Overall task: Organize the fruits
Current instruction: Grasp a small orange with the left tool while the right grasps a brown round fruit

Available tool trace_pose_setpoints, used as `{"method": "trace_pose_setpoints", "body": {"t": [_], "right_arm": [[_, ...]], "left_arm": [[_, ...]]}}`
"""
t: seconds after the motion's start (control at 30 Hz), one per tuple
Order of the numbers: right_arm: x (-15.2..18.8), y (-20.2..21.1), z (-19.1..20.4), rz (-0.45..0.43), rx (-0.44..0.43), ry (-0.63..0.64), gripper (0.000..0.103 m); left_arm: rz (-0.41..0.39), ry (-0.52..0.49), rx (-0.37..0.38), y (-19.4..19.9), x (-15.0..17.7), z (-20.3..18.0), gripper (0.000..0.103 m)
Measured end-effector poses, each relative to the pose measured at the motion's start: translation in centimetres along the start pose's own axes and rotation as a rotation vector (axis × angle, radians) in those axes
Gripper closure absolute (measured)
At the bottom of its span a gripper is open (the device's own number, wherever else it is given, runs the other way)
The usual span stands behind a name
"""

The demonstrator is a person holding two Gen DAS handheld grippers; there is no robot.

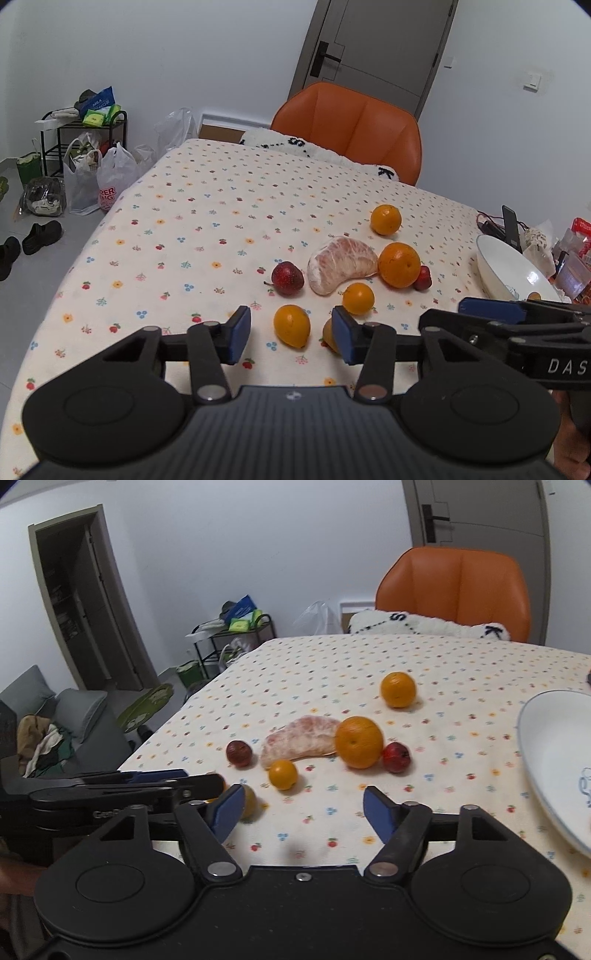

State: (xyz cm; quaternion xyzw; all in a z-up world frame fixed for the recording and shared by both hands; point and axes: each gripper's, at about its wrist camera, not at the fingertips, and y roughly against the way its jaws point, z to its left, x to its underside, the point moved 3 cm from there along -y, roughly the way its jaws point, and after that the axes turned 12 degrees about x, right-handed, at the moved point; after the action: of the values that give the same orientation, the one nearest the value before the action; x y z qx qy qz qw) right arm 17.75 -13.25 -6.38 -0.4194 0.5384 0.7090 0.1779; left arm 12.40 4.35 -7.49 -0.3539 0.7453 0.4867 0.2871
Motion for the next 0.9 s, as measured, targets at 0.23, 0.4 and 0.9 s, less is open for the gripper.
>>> {"method": "trace_pose_setpoints", "body": {"t": [0.23,0.4,0.9], "right_arm": [[0.2,-1.2,1.1,0.034,-0.035,0.005,0.047],[0.1,-2.1,2.2,0.050,-0.061,0.014,0.052],[0.3,-3.9,4.4,0.077,-0.111,0.034,0.079]], "left_arm": [[0.014,0.013,0.027,-0.6,0.4,0.7,0.082],[-0.002,0.007,0.024,0.0,0.2,1.0,0.082],[-0.016,0.014,0.006,1.1,-0.5,2.0,0.082]]}}
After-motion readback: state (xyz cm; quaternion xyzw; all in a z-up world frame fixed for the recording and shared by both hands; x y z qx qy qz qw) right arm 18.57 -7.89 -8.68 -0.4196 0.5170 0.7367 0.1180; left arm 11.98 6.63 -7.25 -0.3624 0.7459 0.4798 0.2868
